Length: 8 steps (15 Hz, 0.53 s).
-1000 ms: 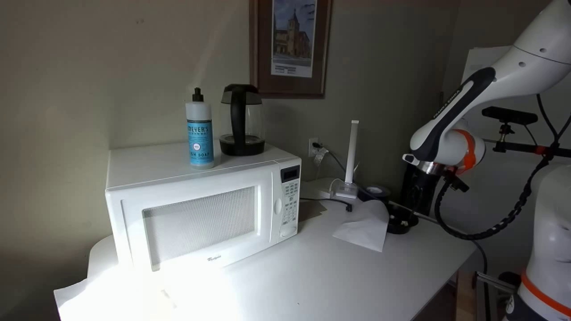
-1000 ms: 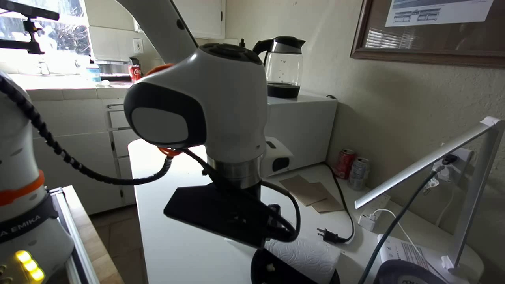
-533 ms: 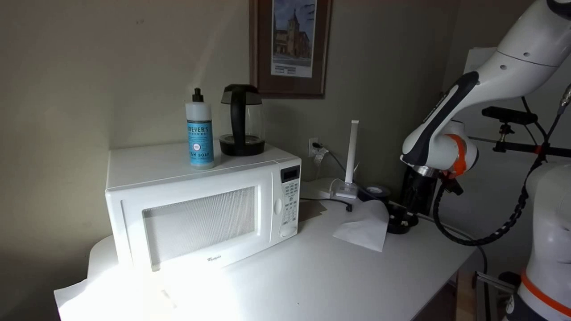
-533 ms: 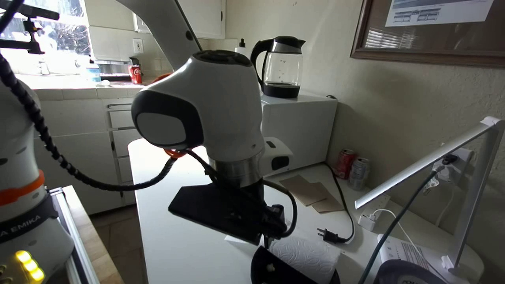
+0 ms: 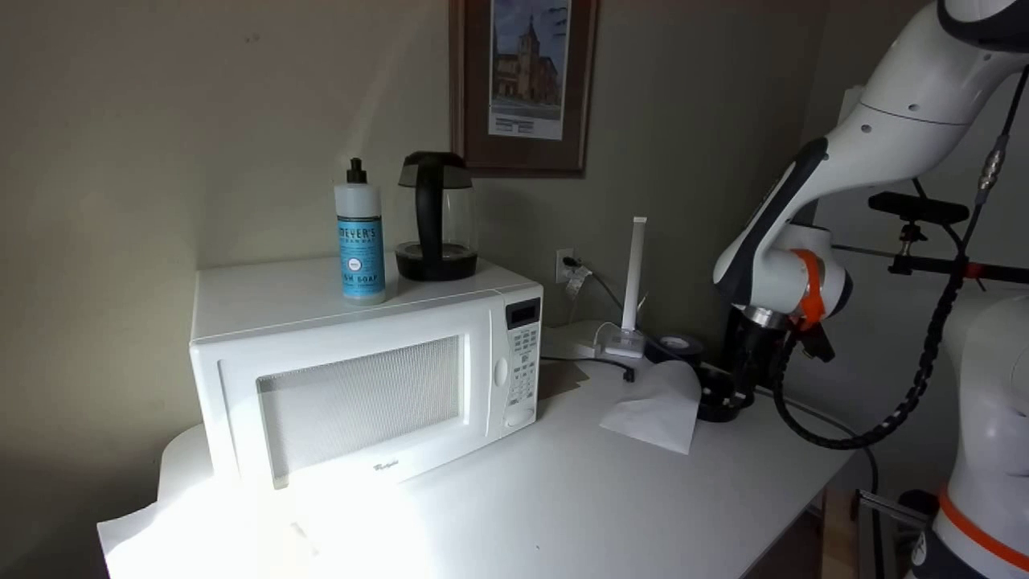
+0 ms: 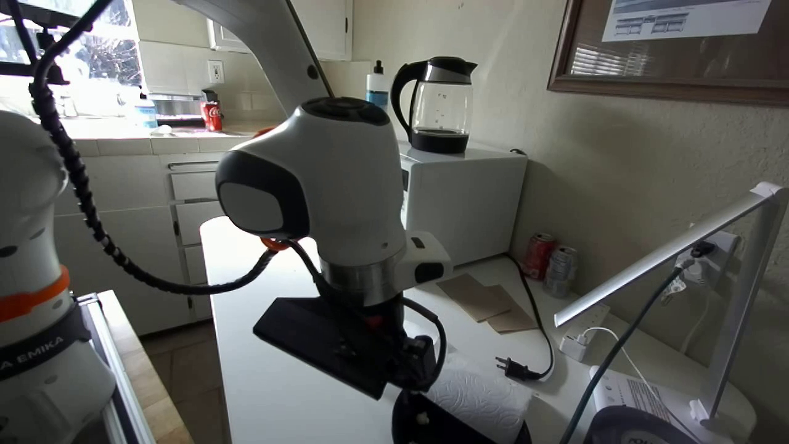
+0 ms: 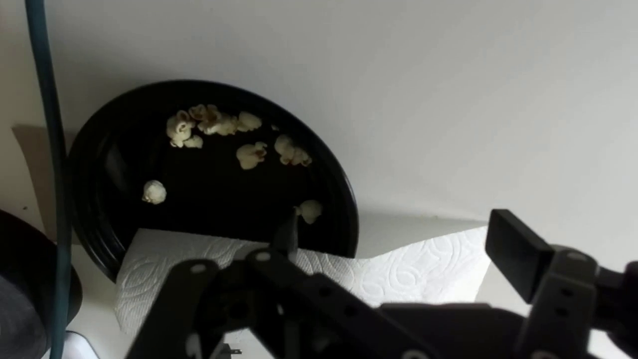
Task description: Pick up the black bowl and put it on the microwave
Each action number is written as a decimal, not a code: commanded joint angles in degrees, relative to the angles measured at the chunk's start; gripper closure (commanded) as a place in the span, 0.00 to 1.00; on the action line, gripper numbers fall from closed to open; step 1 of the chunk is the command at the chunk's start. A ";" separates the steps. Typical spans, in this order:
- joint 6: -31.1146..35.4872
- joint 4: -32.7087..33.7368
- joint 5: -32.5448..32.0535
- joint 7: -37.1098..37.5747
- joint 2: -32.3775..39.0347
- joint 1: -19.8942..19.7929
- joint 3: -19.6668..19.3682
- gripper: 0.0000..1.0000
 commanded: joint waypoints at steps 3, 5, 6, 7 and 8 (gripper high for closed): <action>0.00 0.20 3.42 -2.26 1.79 -0.51 0.64 0.00; 0.00 0.39 3.98 -2.55 2.55 -0.63 0.93 0.00; -0.01 0.46 4.11 -2.57 2.76 -0.63 1.01 0.00; -0.01 0.51 4.18 -2.58 2.87 -0.64 1.07 0.00; 2.61 0.26 6.09 -3.57 1.06 -0.69 2.05 0.00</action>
